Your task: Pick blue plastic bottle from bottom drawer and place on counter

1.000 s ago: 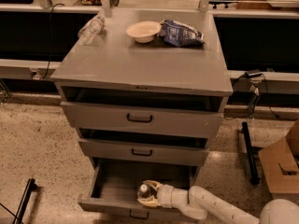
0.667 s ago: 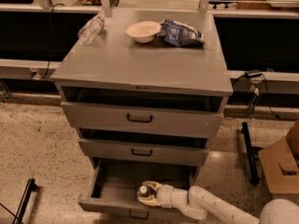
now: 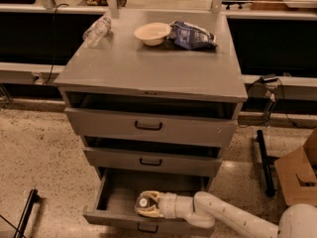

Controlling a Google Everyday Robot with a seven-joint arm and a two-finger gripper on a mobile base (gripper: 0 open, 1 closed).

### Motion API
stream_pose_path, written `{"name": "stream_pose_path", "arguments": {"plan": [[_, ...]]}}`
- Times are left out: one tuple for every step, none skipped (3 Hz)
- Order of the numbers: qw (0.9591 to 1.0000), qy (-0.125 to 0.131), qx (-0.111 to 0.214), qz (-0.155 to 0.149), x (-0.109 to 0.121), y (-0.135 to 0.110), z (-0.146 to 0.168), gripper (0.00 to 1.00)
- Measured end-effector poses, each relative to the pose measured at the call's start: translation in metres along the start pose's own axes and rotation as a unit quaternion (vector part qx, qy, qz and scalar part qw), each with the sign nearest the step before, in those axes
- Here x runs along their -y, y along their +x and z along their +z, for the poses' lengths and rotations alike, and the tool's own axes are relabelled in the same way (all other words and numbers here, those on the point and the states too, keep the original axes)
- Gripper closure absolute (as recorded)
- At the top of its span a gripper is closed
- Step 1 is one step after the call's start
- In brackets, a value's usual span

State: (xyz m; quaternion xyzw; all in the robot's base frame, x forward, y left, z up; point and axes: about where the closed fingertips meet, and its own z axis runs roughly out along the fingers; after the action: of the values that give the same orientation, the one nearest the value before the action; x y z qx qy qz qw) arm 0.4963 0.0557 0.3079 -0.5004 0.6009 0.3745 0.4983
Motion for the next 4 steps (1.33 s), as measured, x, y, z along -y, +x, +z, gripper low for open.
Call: {"name": "stream_pose_path", "arguments": {"plan": [[0.9996, -0.029, -0.005, -0.002, -0.016, -0.052, 0.007, 1.00], [0.9979, -0.053, -0.034, -0.008, -0.037, -0.115, 0.012, 1.00], [0.9966, -0.061, -0.048, -0.027, -0.039, -0.134, 0.006, 1.00], [0.9967, -0.060, -0.048, -0.027, -0.038, -0.134, 0.006, 1.00]]}}
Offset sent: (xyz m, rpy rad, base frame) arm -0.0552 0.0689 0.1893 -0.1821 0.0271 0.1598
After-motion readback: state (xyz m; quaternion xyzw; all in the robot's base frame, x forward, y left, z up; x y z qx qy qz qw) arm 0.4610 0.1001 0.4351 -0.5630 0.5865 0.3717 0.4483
